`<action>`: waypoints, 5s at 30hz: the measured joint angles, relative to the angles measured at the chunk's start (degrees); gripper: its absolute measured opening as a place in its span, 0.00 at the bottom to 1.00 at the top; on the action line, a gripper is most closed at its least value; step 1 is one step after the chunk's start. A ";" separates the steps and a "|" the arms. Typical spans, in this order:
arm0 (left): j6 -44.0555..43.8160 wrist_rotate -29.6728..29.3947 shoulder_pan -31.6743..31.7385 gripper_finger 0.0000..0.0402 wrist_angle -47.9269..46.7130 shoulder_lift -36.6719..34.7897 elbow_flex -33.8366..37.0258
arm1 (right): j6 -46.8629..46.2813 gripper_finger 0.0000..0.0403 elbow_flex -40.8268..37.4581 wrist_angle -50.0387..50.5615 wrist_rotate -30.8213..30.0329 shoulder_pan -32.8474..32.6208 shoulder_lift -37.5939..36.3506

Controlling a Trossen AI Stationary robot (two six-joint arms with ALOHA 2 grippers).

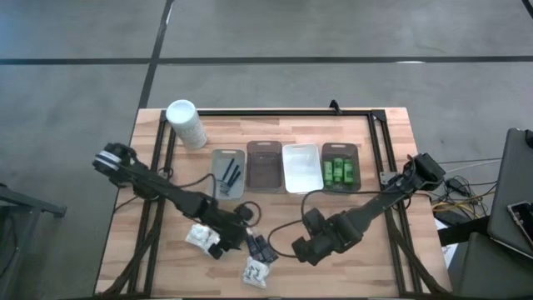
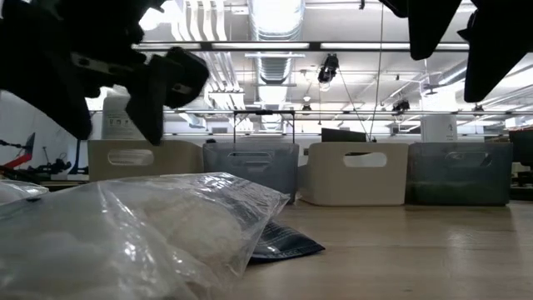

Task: Pick & Place Travel size toiletries
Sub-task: Put the blue shaving cream into the left black bin

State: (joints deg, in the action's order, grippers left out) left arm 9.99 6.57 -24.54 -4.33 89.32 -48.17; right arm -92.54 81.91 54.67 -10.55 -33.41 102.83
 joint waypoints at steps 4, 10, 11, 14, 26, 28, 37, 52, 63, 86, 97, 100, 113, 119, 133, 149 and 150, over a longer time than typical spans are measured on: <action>0.51 -0.20 0.07 0.53 -0.29 4.68 -3.26 | 1.57 0.89 -0.22 0.04 -0.08 0.00 -0.02; 2.05 -0.16 0.05 0.53 -2.97 8.77 -6.76 | 3.85 0.88 -1.14 0.10 -0.10 0.02 -0.02; 2.39 -0.15 0.05 0.53 -4.12 9.45 -7.25 | 4.18 0.88 -1.32 0.14 -0.08 0.02 -0.02; 3.38 -0.13 0.05 0.53 -6.06 11.38 -8.29 | 4.79 0.88 -1.80 0.12 -0.08 0.02 -0.03; 2.84 -0.11 0.06 0.51 -7.19 14.76 -10.20 | 8.02 0.90 -2.32 0.14 -0.08 0.07 -0.07; 2.71 -0.11 0.05 0.49 -7.22 14.73 -10.20 | 8.97 0.90 -2.32 0.12 -0.06 0.23 -0.07; -2.13 -0.45 0.05 0.32 -9.83 13.61 -10.60 | 12.05 0.90 -2.32 0.16 -0.08 0.81 -0.07; -20.93 -19.01 0.69 0.34 -23.21 -9.53 -10.68 | 12.04 0.90 -2.47 2.60 -8.38 3.54 -4.48; -63.81 -33.27 6.28 0.34 -26.59 -20.54 -10.62 | 4.85 0.90 -2.56 4.55 -18.92 6.95 -10.32; -91.31 -31.93 24.05 0.34 -4.04 -10.09 -3.40 | -0.51 0.90 -2.56 4.69 -19.21 9.20 -12.87; -99.36 -30.45 25.12 0.34 0.02 -0.34 -3.30 | -0.45 0.90 -2.56 5.10 -19.21 9.03 -12.87; -99.30 -30.45 25.42 0.34 0.26 1.42 -3.71 | -0.33 0.90 -2.56 5.12 -19.21 9.03 -12.87; -97.00 -30.40 26.03 0.37 0.79 4.82 -5.22 | -0.06 0.90 -2.58 6.66 -19.16 9.03 -12.87; -97.08 -30.42 26.03 0.38 0.84 4.60 -5.71 | 0.17 0.90 -2.58 6.82 -19.14 9.05 -12.87; -90.44 -25.48 25.73 0.60 0.91 2.57 -8.07 | 0.19 0.90 -2.58 8.12 -18.58 9.05 -12.87; -26.47 -2.81 9.53 0.59 -9.98 -12.91 -5.96 | 11.15 0.90 -2.84 -0.12 -8.64 6.98 -9.33; -24.68 -2.94 8.38 0.59 -9.53 -12.40 -5.63 | 11.17 0.90 -2.84 0.05 -8.35 6.82 -9.24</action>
State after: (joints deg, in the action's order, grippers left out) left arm -14.68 3.63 -16.15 -13.86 76.92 -53.79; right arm -81.37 79.07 54.72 -18.90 -26.58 93.59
